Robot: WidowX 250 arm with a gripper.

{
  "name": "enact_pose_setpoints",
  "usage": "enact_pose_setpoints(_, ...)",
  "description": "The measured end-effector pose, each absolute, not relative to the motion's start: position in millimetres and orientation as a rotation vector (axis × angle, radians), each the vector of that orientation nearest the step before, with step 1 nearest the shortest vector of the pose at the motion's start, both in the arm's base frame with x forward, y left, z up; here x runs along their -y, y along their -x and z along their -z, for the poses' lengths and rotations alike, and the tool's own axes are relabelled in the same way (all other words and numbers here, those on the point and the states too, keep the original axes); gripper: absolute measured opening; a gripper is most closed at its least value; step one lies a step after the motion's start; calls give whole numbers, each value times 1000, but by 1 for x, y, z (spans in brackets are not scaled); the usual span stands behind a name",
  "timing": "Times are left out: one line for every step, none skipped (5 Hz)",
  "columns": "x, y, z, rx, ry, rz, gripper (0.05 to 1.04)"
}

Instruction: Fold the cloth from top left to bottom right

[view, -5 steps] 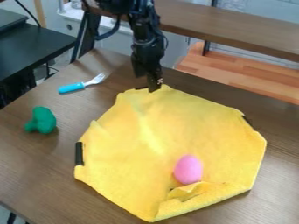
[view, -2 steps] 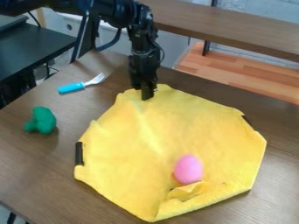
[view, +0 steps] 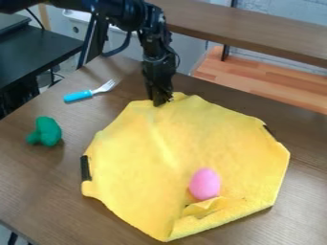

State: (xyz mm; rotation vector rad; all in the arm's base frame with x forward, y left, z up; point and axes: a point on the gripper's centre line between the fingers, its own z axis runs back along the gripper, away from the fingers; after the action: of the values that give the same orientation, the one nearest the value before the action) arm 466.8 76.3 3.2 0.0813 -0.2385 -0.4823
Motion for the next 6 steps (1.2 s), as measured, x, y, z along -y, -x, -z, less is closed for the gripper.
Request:
enact_pose_setpoints(-61,-457,-25,288,-82,512,75)
enact_pose_setpoints(-25,-446,-53,353,-76,590,56)
enact_pose_setpoints(10,-428,-61,376,-65,680,55)
enact_pose_setpoints(50,-404,-59,367,-58,790,55)
enact_pose_setpoints(82,-376,-69,393,-34,877,55)
enact_pose_setpoints(102,-355,-82,440,-6,934,55)
